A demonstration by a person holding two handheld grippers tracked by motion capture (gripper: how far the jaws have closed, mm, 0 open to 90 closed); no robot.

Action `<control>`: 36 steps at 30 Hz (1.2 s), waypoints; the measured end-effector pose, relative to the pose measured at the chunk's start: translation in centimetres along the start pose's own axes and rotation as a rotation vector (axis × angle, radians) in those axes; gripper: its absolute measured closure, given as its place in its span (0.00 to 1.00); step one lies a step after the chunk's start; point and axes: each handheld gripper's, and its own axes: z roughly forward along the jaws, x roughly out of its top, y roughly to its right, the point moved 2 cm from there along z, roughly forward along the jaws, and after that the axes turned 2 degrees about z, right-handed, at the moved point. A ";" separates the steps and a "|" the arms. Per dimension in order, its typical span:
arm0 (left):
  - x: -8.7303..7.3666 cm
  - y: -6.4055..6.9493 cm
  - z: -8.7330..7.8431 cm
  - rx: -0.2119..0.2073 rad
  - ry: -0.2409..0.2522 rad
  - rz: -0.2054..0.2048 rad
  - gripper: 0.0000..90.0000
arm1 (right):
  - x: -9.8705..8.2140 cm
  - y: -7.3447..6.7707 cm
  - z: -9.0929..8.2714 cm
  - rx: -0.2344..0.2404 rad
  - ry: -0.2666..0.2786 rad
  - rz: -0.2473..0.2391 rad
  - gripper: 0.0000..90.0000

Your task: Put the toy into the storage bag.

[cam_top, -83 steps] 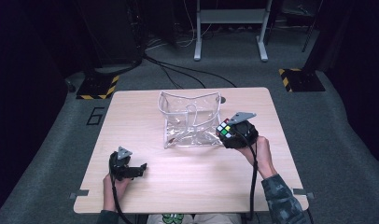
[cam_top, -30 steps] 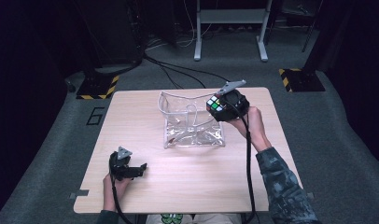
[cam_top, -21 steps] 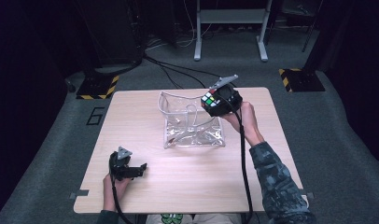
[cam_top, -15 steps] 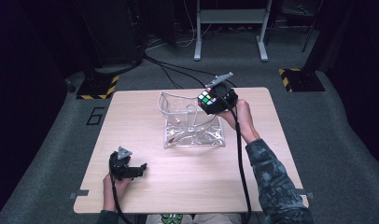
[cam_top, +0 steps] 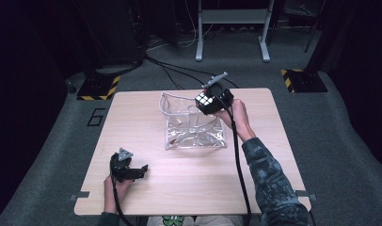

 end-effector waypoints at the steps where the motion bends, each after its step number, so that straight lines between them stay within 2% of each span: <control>1: 0.0 0.0 0.0 0.000 0.000 0.000 0.08 | 0.0 0.1 0.1 0.003 -0.008 0.001 0.37; 27: 0.0 0.0 0.0 0.002 0.001 0.001 0.08 | -0.5 1.0 3.3 0.017 -0.069 0.034 0.37; 31: 0.0 0.0 0.0 0.002 0.001 0.001 0.08 | -0.7 1.2 3.7 0.020 -0.068 0.057 0.37; 36: 0.0 0.0 0.0 0.002 0.001 0.000 0.08 | -0.7 1.4 3.9 0.024 -0.068 0.062 0.37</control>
